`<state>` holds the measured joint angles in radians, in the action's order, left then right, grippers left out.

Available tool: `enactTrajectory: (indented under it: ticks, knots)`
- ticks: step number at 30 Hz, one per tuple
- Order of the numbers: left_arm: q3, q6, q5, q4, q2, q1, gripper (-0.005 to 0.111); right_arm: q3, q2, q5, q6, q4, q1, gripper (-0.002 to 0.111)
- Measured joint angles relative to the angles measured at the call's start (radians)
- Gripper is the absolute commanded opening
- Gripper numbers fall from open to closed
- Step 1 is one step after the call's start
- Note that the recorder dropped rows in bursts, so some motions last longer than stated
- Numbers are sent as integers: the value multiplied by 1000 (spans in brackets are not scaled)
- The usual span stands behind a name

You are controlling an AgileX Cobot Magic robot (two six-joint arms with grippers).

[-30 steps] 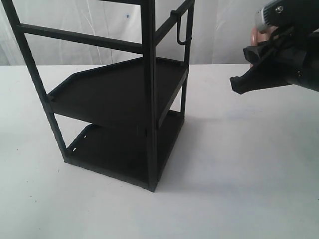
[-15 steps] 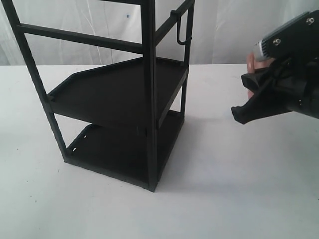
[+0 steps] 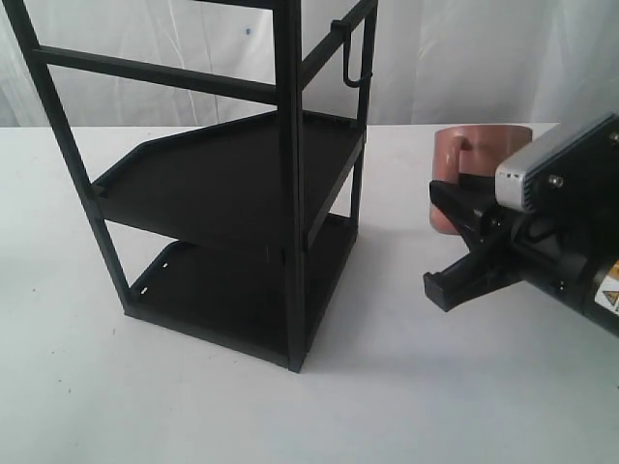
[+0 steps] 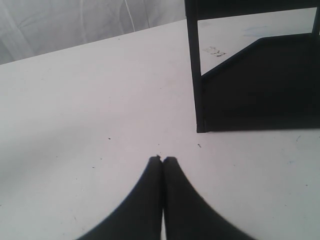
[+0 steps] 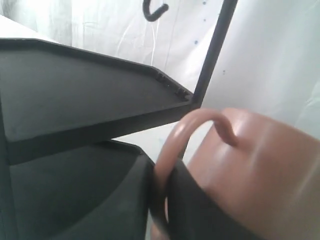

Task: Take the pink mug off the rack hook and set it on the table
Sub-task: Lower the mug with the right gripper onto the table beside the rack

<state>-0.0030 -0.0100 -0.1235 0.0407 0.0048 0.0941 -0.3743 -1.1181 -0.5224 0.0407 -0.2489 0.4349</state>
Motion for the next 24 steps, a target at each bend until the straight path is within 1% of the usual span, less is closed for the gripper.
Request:
enactTrajectory:
  ticks: [7, 11, 14, 20, 24]
  knots:
    - [0, 0, 0, 0, 0, 0, 0, 66, -78, -164, 46, -74, 2, 0]
    - [0, 0, 0, 0, 0, 0, 0, 69, -166, -223, 46, -82, 2, 0]
    - [0, 0, 0, 0, 0, 0, 0, 69, -226, -302, 43, -84, 2, 0]
    - [0, 0, 0, 0, 0, 0, 0, 69, -358, -403, -26, -79, 2, 0]
    - [0, 0, 0, 0, 0, 0, 0, 69, -450, -499, -85, -18, 2, 0]
